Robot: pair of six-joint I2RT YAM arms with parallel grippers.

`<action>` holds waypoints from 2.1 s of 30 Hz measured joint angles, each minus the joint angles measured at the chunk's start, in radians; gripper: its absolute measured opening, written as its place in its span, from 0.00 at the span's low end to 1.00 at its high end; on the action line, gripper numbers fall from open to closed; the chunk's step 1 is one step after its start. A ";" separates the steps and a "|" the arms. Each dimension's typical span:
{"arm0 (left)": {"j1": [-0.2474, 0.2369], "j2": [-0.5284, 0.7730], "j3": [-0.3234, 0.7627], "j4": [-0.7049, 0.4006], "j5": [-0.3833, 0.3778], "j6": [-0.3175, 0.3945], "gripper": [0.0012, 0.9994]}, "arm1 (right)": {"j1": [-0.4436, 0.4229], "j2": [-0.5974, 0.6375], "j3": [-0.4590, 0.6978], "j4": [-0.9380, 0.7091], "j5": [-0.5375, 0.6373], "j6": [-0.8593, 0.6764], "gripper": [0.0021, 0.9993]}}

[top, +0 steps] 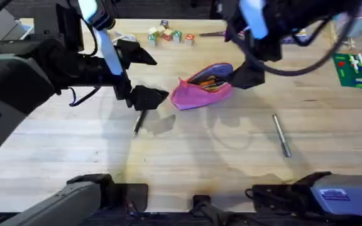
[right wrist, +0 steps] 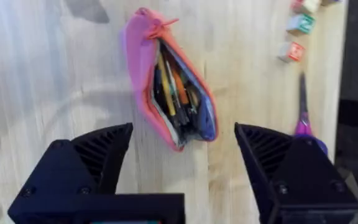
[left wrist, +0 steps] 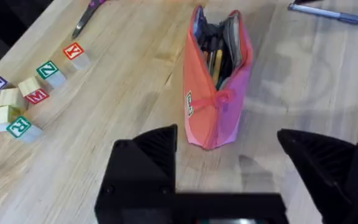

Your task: Unzip the bag, pick up the pens from the table one at a time and place them inside, then zip the bag closed.

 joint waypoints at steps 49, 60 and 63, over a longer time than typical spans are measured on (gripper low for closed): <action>0.000 0.000 0.000 0.000 -0.025 0.000 0.99 | -0.292 -0.570 -0.403 -0.132 0.364 0.941 1.00; 0.000 0.000 0.000 0.000 -0.025 0.000 0.99 | -0.302 -0.570 -0.403 -0.129 0.365 0.971 1.00; 0.000 0.000 0.000 0.000 -0.025 0.000 0.99 | -0.302 -0.570 -0.403 -0.140 0.364 0.973 1.00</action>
